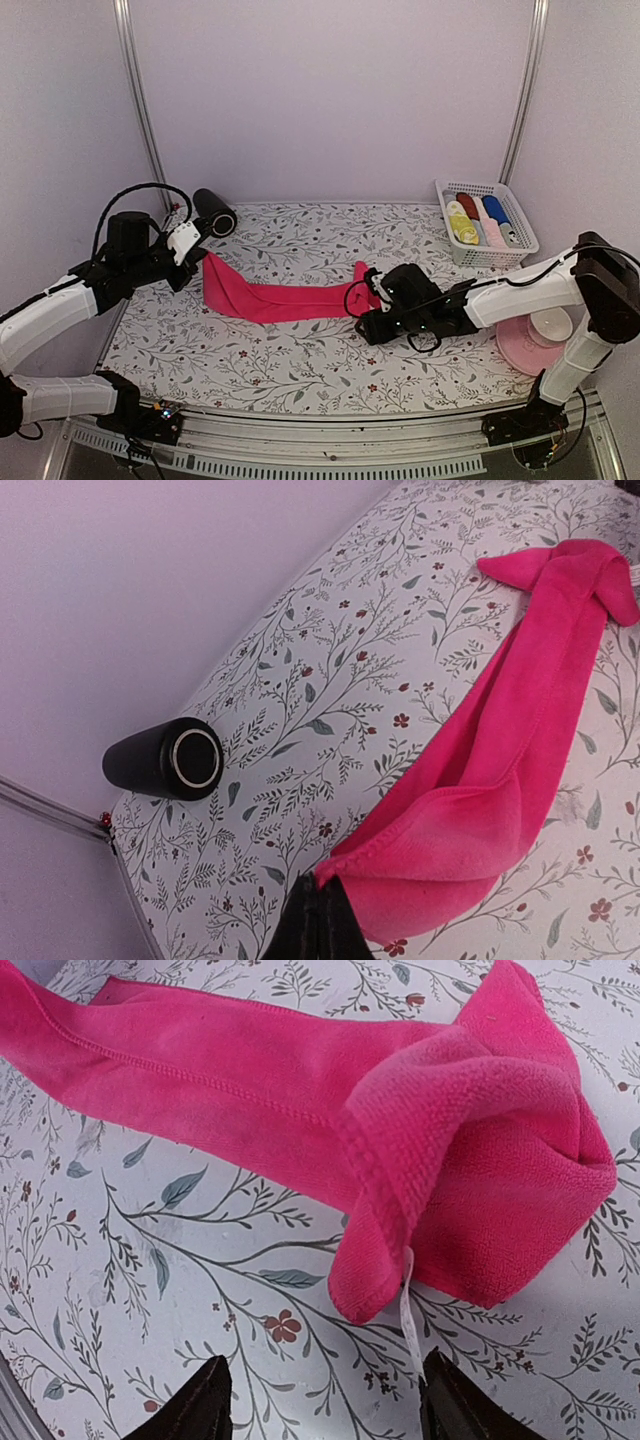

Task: Roll the towels
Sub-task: Pick up the towel from the center of the board.

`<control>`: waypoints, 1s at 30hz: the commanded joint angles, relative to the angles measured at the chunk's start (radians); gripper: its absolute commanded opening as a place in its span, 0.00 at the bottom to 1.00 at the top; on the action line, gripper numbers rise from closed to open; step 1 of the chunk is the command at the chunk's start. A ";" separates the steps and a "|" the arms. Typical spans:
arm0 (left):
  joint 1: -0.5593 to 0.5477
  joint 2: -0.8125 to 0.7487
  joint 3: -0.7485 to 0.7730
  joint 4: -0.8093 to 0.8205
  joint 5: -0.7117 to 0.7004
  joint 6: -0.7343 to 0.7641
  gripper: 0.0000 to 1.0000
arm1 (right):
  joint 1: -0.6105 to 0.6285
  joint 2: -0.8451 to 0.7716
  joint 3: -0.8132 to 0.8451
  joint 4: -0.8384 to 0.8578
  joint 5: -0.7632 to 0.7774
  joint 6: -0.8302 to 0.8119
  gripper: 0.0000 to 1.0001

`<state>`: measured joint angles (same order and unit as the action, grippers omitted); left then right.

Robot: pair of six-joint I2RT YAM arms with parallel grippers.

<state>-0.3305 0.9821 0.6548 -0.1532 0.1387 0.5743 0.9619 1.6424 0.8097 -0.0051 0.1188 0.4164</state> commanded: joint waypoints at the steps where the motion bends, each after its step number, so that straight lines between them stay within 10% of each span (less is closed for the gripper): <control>1: 0.013 -0.003 -0.009 0.017 0.004 -0.010 0.00 | 0.008 0.044 -0.021 0.124 -0.012 0.093 0.58; 30: 0.011 -0.002 -0.010 0.017 0.016 -0.005 0.00 | 0.013 0.185 0.004 0.212 0.103 0.188 0.26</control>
<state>-0.3305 0.9821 0.6548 -0.1532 0.1455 0.5743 0.9688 1.8084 0.8074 0.1905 0.1917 0.5915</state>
